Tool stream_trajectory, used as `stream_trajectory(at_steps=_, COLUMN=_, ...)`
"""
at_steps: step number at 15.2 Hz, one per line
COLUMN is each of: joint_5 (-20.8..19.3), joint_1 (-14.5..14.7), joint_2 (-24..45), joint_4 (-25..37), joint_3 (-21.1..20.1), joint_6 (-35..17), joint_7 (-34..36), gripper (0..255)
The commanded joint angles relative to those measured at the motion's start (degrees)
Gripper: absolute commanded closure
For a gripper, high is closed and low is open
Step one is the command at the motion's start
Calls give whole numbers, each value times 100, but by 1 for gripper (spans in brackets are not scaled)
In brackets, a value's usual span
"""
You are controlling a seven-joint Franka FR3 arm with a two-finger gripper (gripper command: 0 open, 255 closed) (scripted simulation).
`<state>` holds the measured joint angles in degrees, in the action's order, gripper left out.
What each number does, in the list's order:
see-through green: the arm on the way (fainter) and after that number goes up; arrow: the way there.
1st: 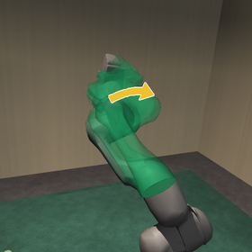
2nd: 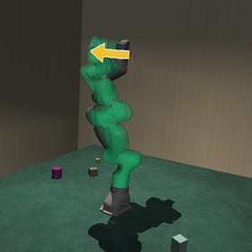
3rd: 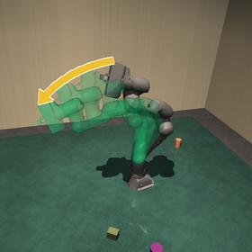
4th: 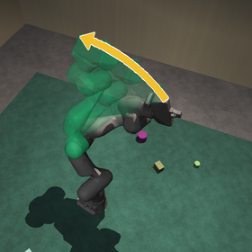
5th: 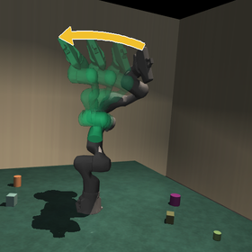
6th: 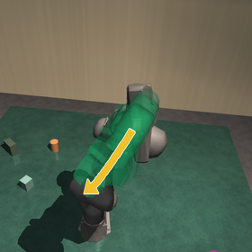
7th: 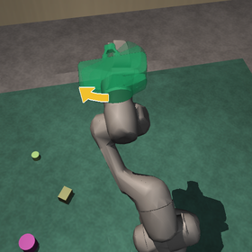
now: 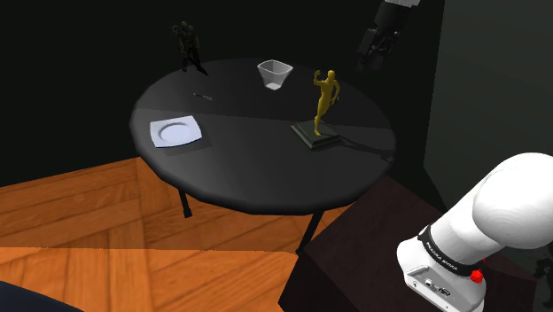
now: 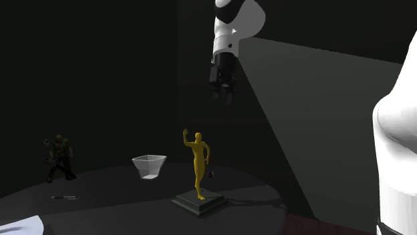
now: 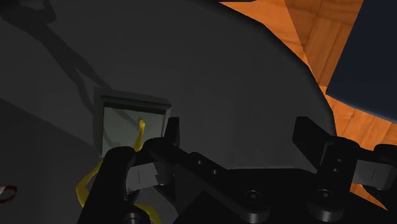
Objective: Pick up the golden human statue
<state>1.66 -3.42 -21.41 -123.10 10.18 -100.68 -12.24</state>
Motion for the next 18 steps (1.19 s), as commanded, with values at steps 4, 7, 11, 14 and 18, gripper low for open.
stream_trajectory(at_steps=4, joint_5=111, joint_1=-44, joint_2=991, joint_4=630, joint_3=298, joint_6=-396, joint_7=-523, gripper=0)
stream_trajectory(at_steps=7, joint_5=250, joint_1=-93, joint_2=1617, joint_4=1126, joint_3=448, joint_6=-531, joint_7=-843, gripper=0)
stream_trajectory(at_steps=11, joint_5=501, joint_1=-207, joint_2=2487, joint_4=1910, joint_3=595, joint_6=-610, joint_7=-1260, gripper=0)
stream_trajectory(at_steps=14, joint_5=719, joint_1=-343, joint_2=3170, joint_4=2602, joint_3=654, joint_6=-587, joint_7=-1548, gripper=0)
stream_trajectory(at_steps=18, joint_5=1014, joint_1=-592, joint_2=4134, joint_4=3707, joint_3=670, joint_6=-432, joint_7=-1867, gripper=0)
